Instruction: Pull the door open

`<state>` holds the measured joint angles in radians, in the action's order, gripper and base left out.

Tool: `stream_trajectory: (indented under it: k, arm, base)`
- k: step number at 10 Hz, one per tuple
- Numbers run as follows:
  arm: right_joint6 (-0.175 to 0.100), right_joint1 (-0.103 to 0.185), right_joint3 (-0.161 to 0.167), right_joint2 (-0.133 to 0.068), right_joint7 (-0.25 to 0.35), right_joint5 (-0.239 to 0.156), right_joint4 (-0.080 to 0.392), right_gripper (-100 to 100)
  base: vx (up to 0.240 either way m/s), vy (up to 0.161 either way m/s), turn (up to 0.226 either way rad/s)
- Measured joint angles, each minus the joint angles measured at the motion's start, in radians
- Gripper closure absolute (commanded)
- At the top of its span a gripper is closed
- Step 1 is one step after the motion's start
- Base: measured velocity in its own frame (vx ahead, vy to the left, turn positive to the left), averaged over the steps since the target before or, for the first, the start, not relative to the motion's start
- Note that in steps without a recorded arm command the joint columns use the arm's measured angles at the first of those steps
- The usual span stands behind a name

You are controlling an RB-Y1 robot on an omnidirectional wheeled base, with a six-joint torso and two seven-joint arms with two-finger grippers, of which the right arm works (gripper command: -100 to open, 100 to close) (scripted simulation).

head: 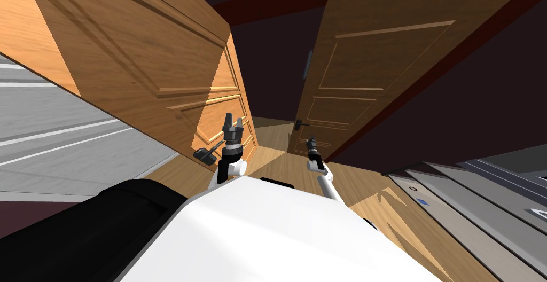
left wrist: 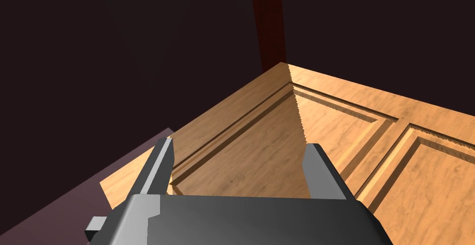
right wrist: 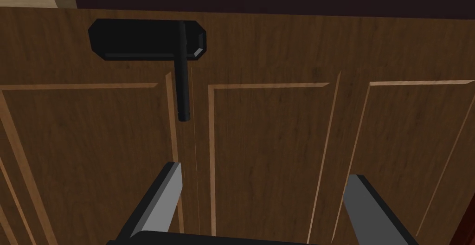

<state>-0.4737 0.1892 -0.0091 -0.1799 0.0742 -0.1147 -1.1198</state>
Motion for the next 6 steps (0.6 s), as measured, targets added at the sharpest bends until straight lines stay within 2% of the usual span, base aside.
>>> stream_trajectory:
  k: [6]
  arm:
    - [0.003, 0.074, 0.008, -0.016, 0.009, -0.014, 0.133, -100]
  base:
    - [0.07, 0.002, -0.015]
